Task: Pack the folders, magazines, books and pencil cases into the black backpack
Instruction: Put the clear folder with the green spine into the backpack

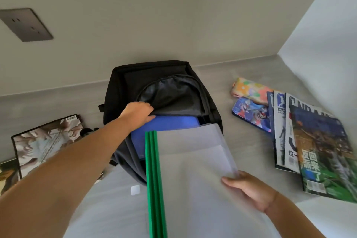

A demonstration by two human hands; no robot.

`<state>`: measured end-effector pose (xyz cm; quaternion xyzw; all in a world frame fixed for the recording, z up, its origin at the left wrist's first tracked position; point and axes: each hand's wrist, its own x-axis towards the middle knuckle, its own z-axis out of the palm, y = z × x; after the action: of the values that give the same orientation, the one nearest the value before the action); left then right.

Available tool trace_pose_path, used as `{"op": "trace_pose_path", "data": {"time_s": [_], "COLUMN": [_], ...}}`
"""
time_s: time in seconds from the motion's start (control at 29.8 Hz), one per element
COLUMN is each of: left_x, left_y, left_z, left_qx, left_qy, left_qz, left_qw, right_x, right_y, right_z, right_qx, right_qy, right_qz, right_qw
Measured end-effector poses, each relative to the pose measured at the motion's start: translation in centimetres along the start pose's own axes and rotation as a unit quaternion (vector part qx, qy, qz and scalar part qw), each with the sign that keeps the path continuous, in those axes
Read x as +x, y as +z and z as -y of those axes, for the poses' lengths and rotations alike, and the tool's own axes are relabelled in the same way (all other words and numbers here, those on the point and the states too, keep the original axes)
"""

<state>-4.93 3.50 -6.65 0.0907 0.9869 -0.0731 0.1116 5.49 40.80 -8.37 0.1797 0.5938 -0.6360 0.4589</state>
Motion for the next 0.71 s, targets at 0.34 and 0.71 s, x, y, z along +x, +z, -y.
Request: {"op": "trace_pose_path", "data": {"time_s": [0.34,0.71], "left_x": [0.1,-0.9], "left_y": [-2.8,-3.0], "left_z": [0.0,0.5], "left_qx": [-0.087,-0.097], "left_qy": [-0.042,-0.023], "left_qz": [-0.062,-0.056], "left_qw": [0.993,0.993], "right_x": [2.9,3.9], "right_y": [3.0,0.8], "right_z": [4.5,6.7], "right_qx": [-0.072,-0.048], "right_qy": [0.03,-0.004], "right_qz": [0.019,-0.018], "right_qw": [0.997,0.999]}}
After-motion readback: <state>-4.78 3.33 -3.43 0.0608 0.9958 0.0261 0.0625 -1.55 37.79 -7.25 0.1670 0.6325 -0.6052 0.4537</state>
